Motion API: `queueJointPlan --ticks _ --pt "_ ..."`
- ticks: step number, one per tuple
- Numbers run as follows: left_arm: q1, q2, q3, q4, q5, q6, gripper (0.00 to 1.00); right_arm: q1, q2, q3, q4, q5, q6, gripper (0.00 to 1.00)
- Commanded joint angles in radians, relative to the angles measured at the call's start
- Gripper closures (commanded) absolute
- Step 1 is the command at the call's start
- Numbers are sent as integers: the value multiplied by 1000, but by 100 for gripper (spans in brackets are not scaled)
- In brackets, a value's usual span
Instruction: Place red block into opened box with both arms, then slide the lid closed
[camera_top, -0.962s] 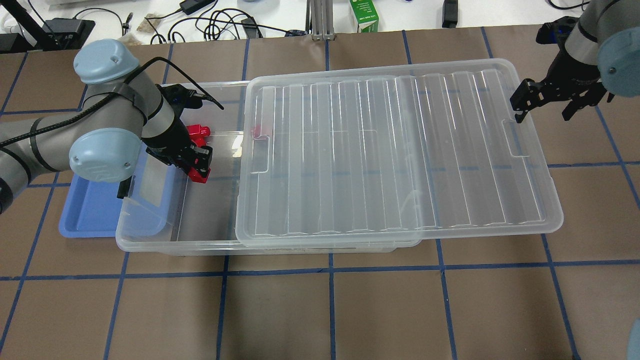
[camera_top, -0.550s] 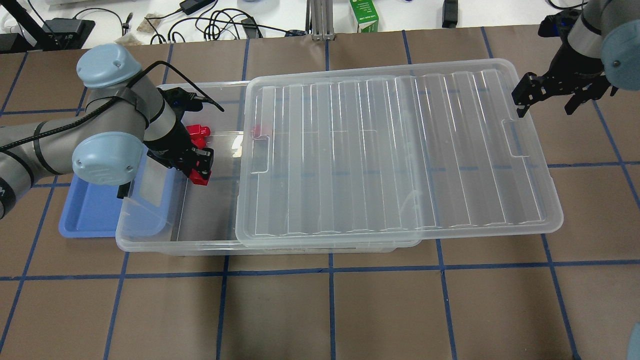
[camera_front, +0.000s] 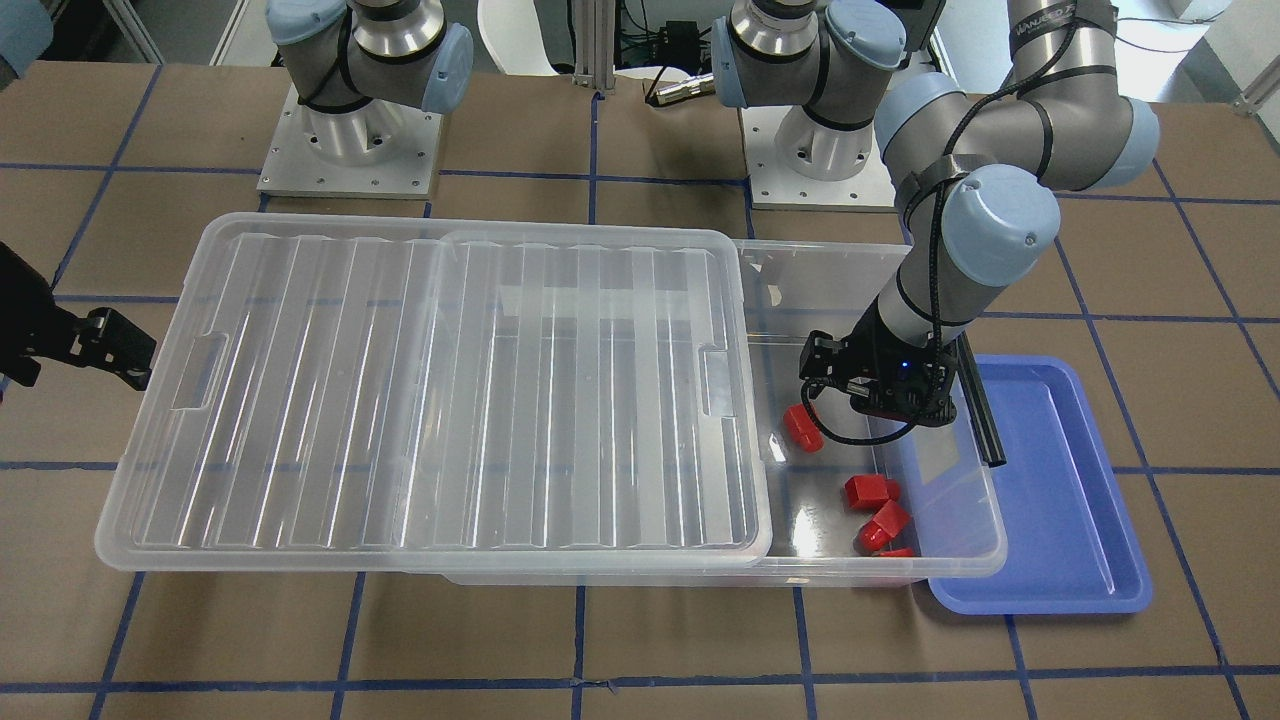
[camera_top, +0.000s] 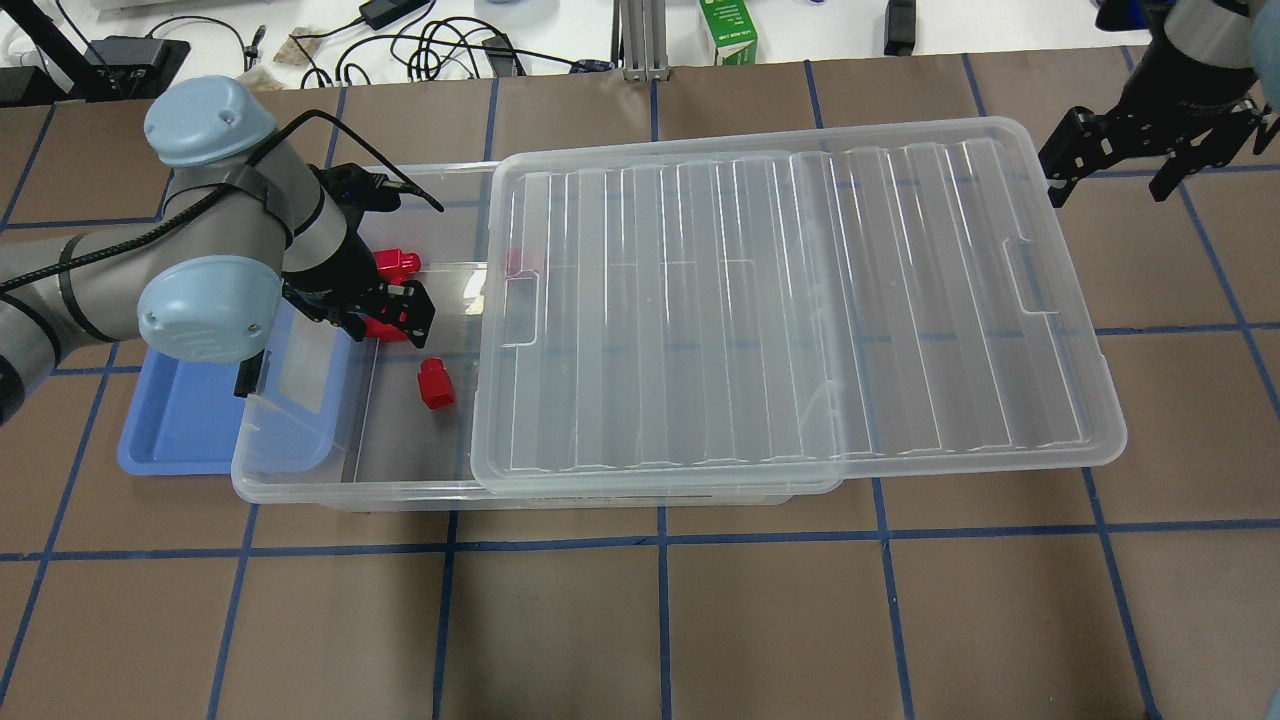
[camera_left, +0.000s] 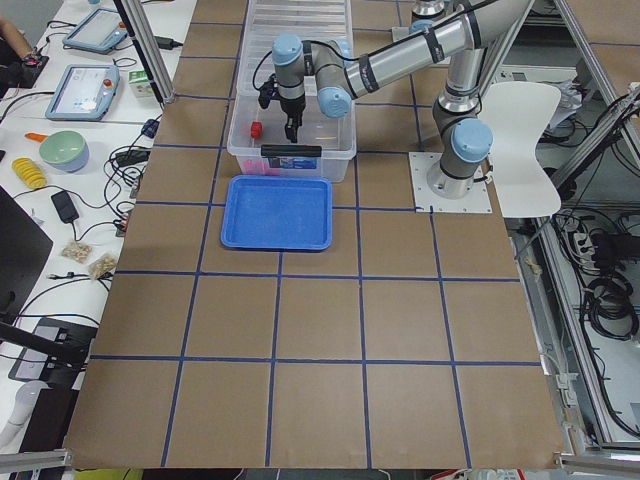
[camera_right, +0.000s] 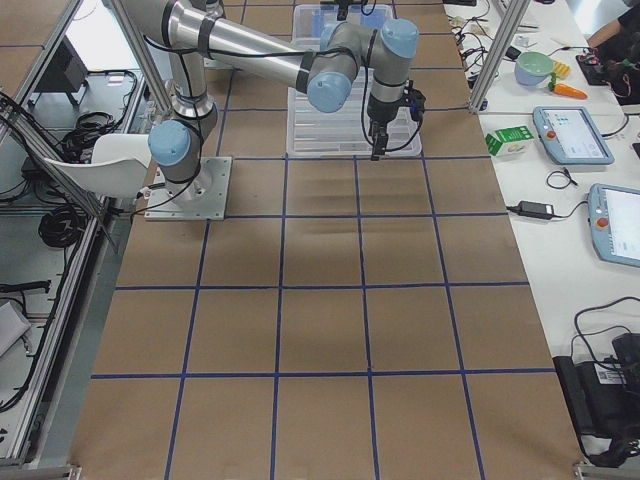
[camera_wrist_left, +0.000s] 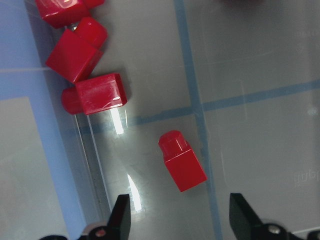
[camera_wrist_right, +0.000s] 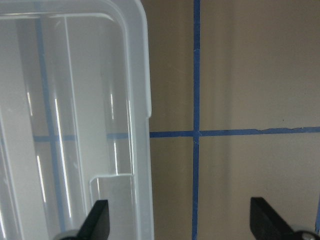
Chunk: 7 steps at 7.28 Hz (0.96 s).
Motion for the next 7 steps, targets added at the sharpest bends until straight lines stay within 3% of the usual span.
queueJointPlan --ticks 1,2,4,7 --pt "-2 26 115 -87 8 -5 6 3 -63 -11 50 0 22 0" --pt "-13 29 205 -199 11 -49 0 3 -67 -13 52 -11 22 0" --pt "-63 60 340 -375 12 -85 0 -32 -44 1 30 -23 -63 0" --pt "-108 162 431 -485 40 -124 0 -69 7 4 21 -26 -120 0"
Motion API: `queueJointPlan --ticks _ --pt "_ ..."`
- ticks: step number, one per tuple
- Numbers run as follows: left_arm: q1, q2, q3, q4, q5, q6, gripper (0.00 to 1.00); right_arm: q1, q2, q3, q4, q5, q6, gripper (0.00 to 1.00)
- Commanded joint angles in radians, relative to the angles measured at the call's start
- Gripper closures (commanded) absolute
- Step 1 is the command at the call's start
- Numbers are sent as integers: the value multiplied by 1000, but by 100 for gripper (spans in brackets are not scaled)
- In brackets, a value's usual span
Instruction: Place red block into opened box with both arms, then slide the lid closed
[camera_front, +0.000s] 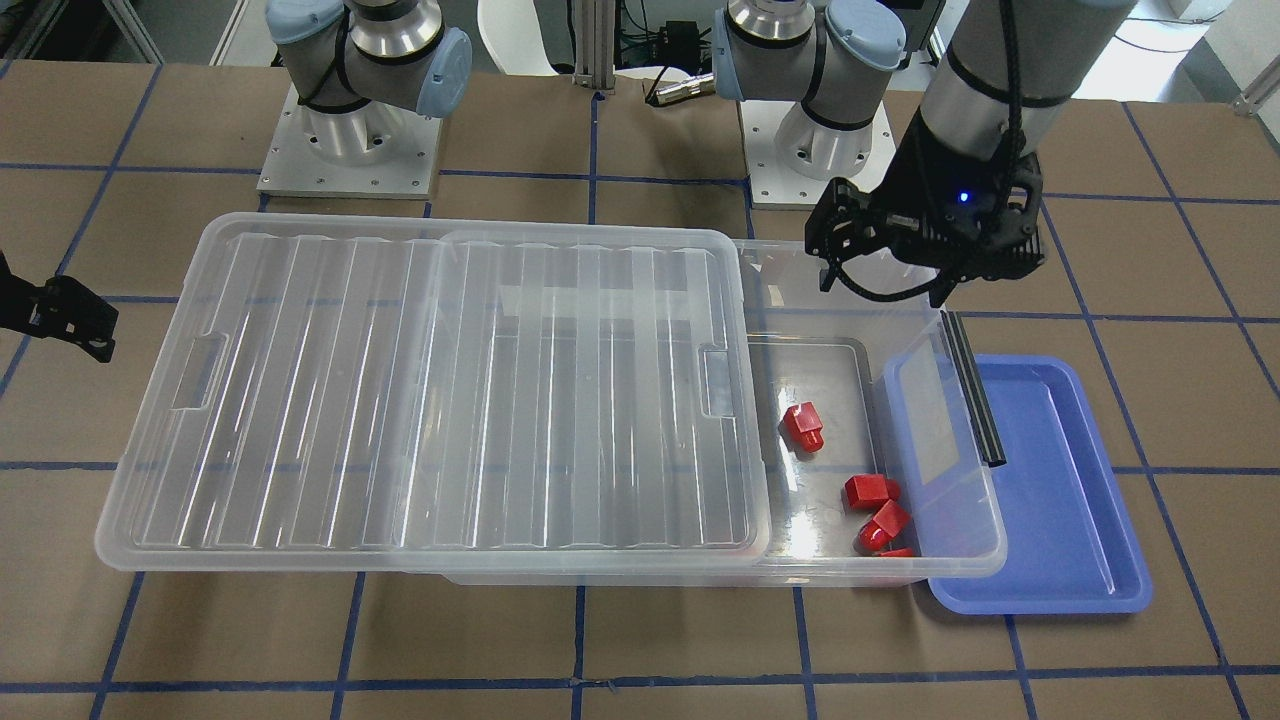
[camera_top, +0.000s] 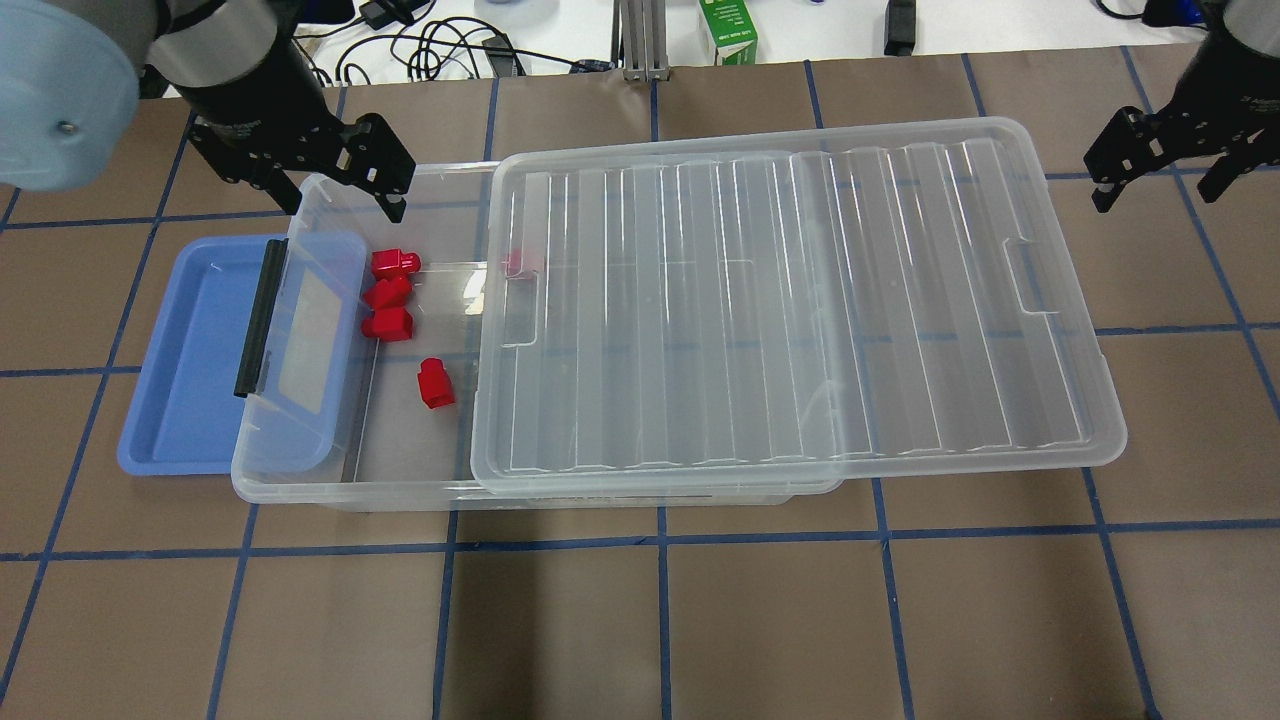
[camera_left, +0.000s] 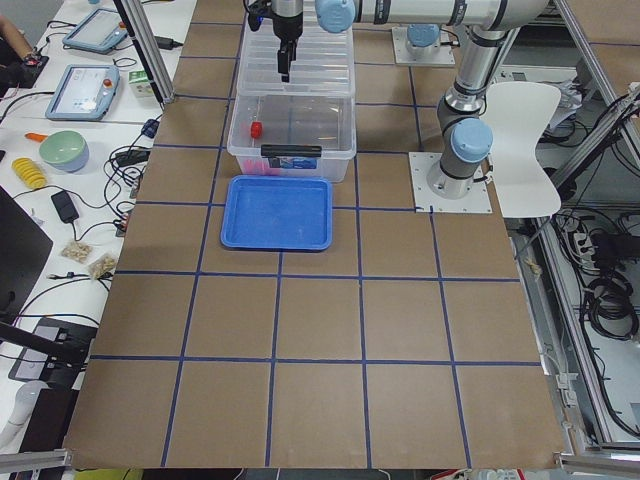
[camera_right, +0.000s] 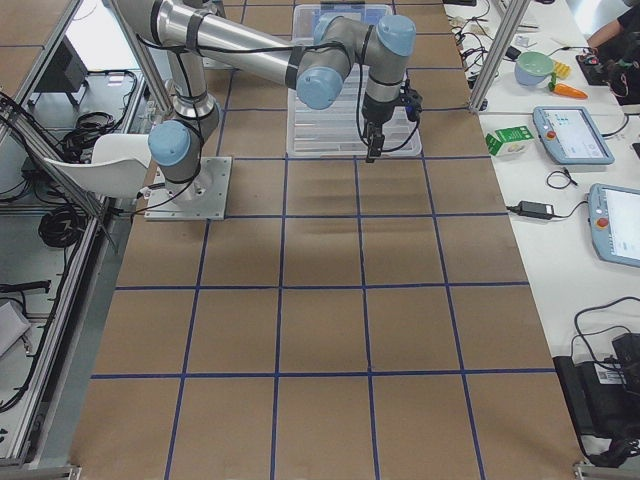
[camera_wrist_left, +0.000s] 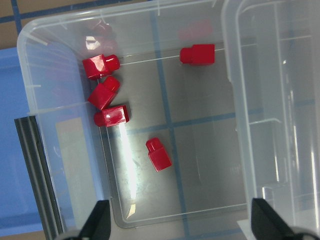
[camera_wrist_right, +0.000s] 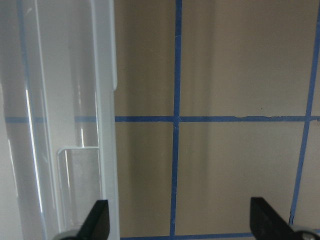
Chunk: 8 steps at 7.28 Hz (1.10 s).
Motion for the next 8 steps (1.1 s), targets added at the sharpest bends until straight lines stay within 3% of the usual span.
queueJointPlan --ticks 1,4,8 --pt "2 60 17 -36 15 2 0 -32 26 16 -6 1 -44 0" --pt "22 36 -29 -7 15 4 0 -33 46 80 -70 1 -46 0" --pt "38 28 -30 -10 18 2 0 -23 57 111 -63 13 -23 0"
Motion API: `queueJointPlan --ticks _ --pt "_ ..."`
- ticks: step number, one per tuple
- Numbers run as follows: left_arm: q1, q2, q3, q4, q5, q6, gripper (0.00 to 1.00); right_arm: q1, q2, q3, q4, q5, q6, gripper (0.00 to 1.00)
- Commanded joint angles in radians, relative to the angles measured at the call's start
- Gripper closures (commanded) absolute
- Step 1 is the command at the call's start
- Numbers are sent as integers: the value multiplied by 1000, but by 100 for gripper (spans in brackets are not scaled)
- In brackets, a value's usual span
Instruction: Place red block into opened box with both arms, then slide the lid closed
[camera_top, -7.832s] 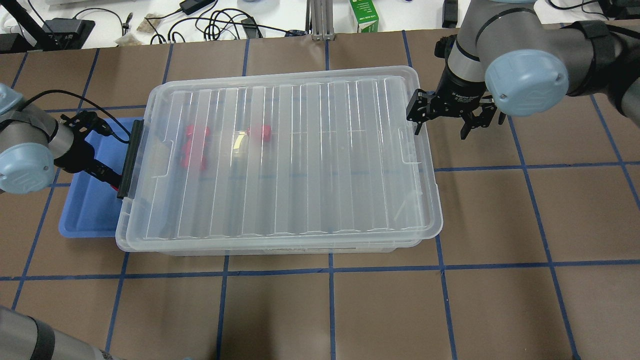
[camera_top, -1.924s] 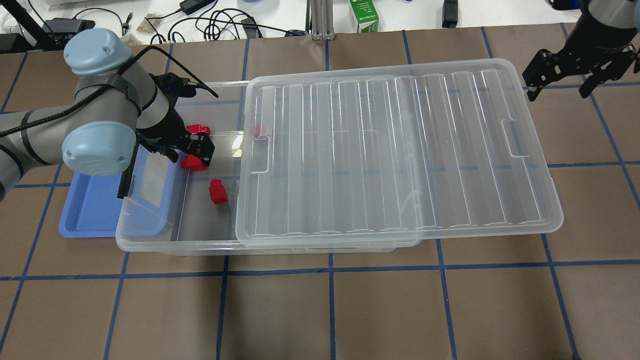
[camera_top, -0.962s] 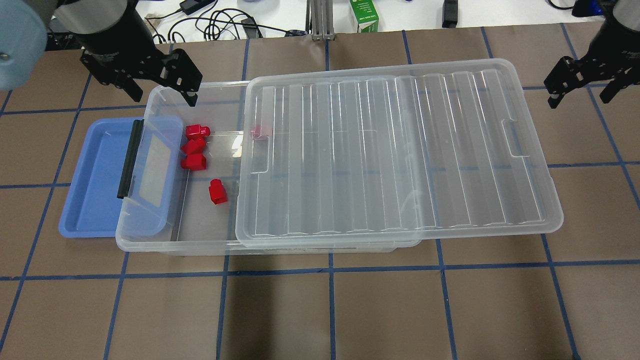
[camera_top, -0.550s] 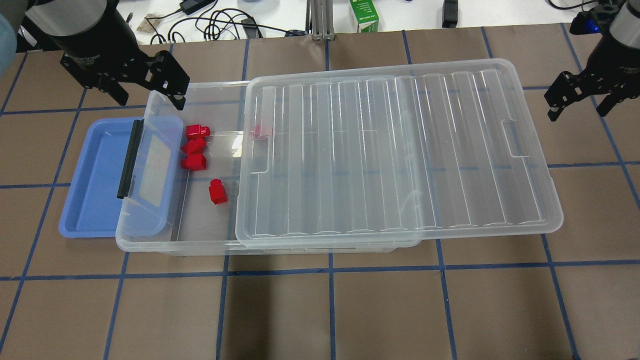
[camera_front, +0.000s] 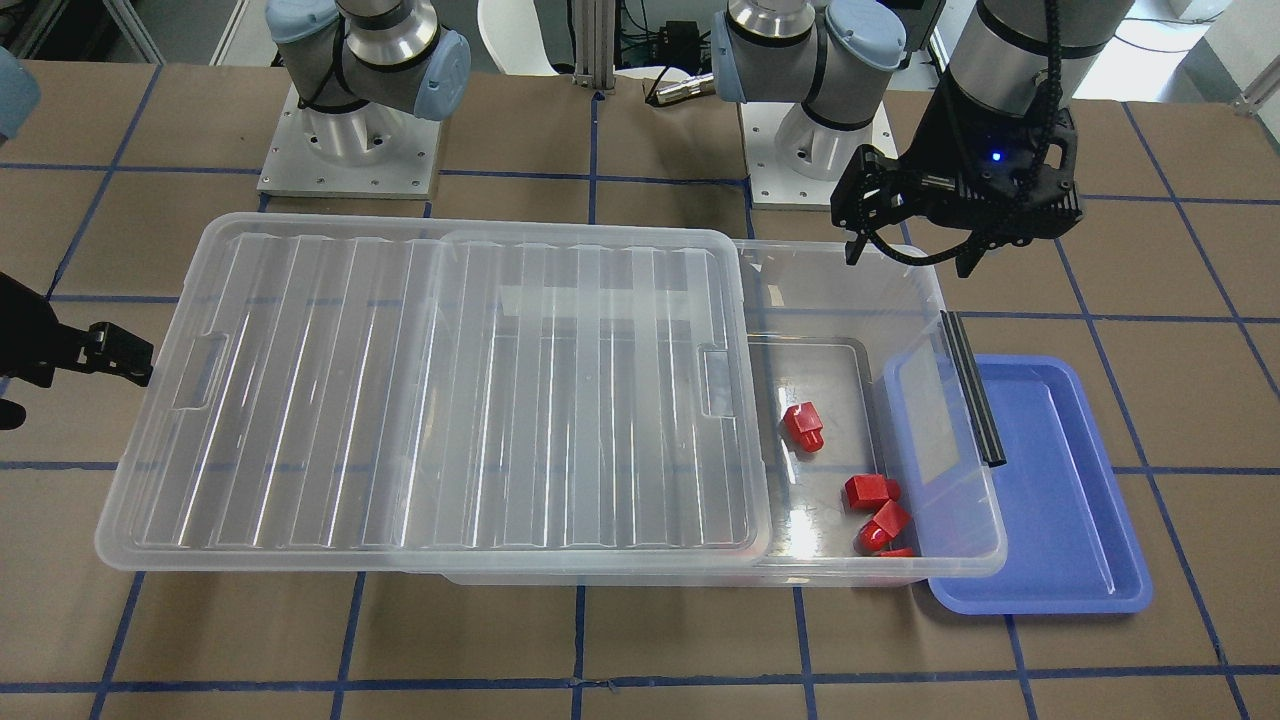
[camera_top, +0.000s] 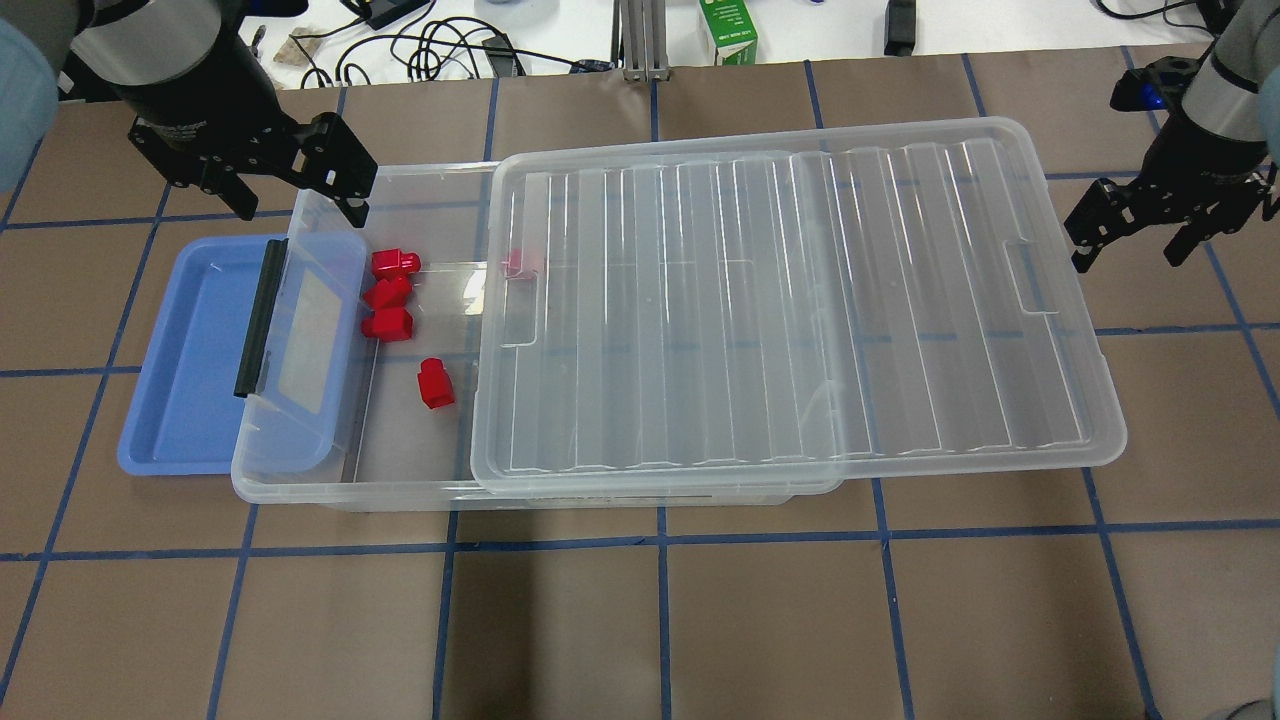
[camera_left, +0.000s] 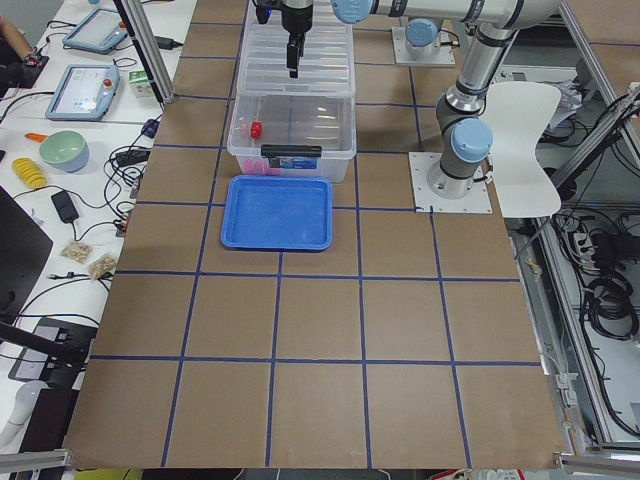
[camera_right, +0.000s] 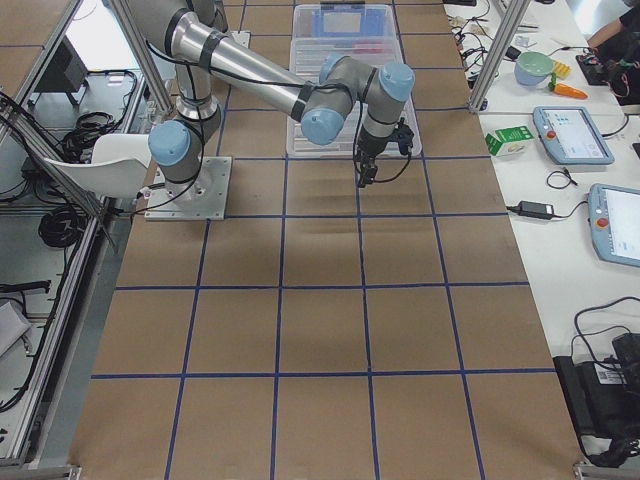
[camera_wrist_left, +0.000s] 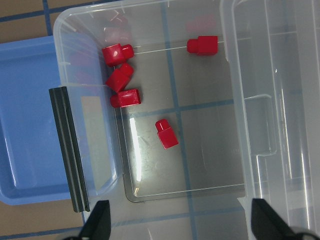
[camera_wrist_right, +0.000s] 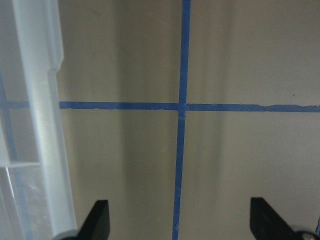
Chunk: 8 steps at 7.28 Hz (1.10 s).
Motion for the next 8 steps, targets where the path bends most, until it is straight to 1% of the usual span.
queueJointPlan --ticks 1,3,6,8 --pt "4 -2 2 3 0 1 0 7 -3 4 6 7 26 0" --pt "8 1 0 2 2 -1 0 26 -5 4 12 8 51 0" --pt "8 1 0 3 2 1 0 118 -3 6 12 8 185 0" --pt "8 11 -1 -7 3 1 0 174 -3 4 5 37 293 0"
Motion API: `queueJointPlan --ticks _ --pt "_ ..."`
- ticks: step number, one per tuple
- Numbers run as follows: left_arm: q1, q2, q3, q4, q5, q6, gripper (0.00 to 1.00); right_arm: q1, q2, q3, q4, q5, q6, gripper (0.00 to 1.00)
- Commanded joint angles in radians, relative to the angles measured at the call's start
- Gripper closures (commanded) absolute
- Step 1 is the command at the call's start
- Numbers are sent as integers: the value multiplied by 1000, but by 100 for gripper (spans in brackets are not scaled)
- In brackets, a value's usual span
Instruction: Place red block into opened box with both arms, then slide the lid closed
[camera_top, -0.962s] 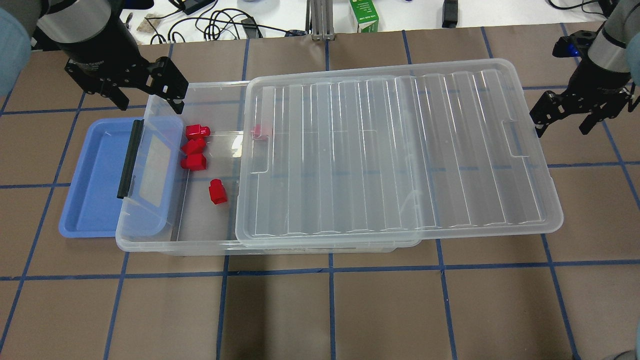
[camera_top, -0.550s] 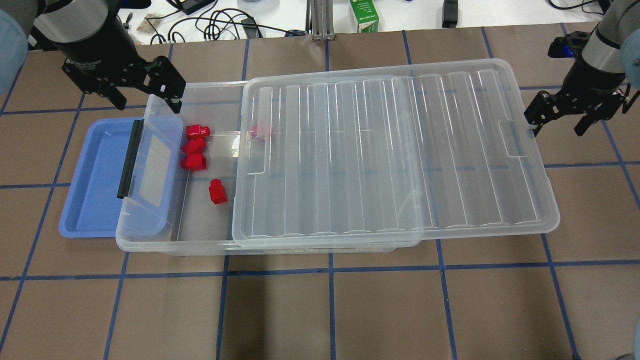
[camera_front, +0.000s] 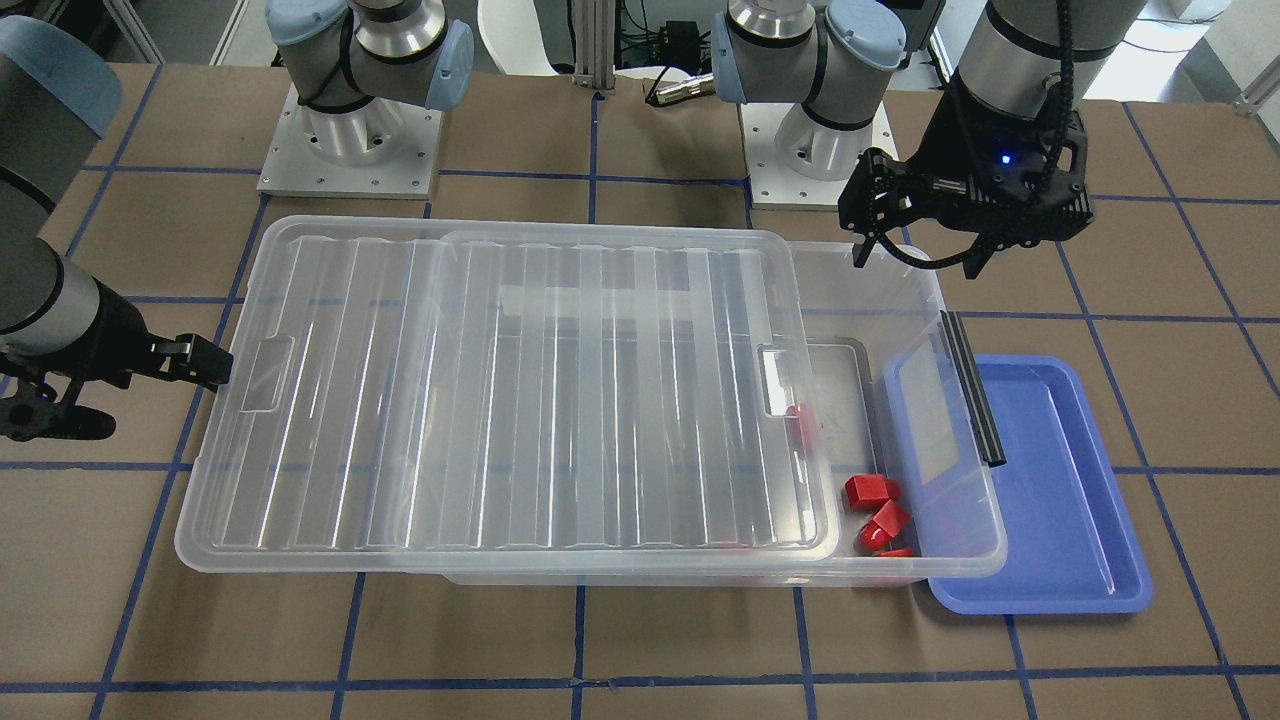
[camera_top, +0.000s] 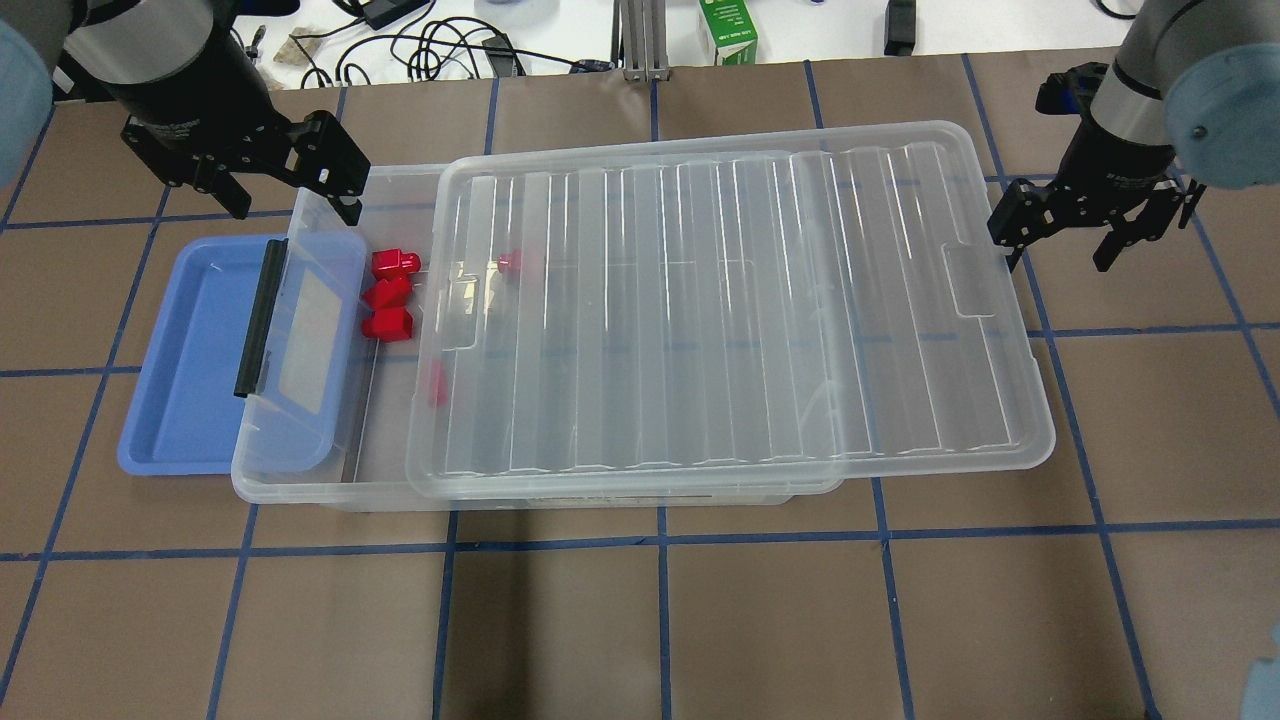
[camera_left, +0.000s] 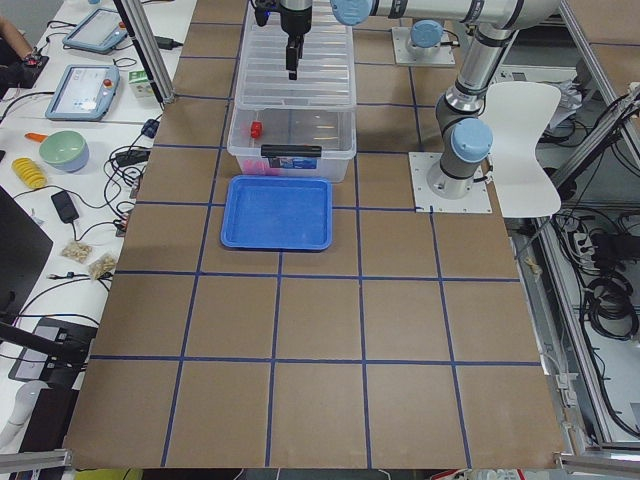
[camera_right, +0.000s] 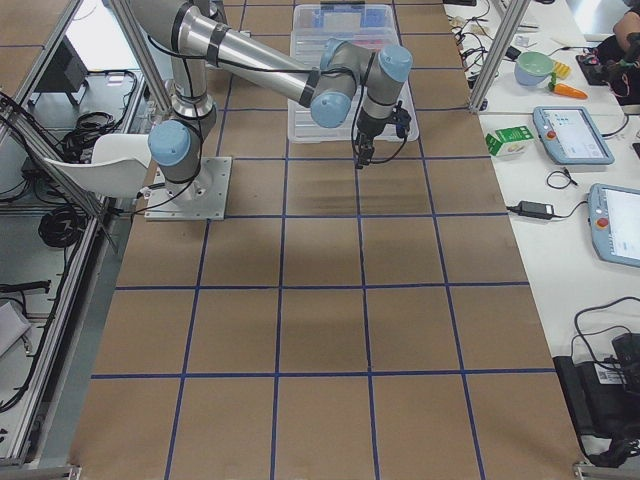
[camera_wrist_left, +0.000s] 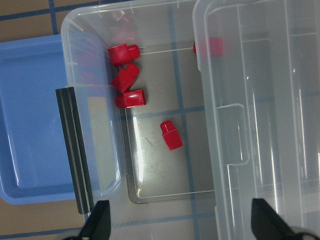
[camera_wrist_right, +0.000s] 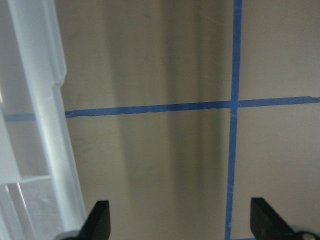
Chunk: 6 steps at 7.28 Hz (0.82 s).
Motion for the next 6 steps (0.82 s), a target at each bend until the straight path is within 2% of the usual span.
queueJointPlan --ticks 1,4,6 --pt "0 10 -2 -8 0 0 0 69 1 -2 -7 17 131 0" --pt "0 12 -2 -11 46 0 0 160 10 -1 -8 20 264 0" --pt "0 12 -2 -9 48 0 0 179 10 -2 -8 40 316 0"
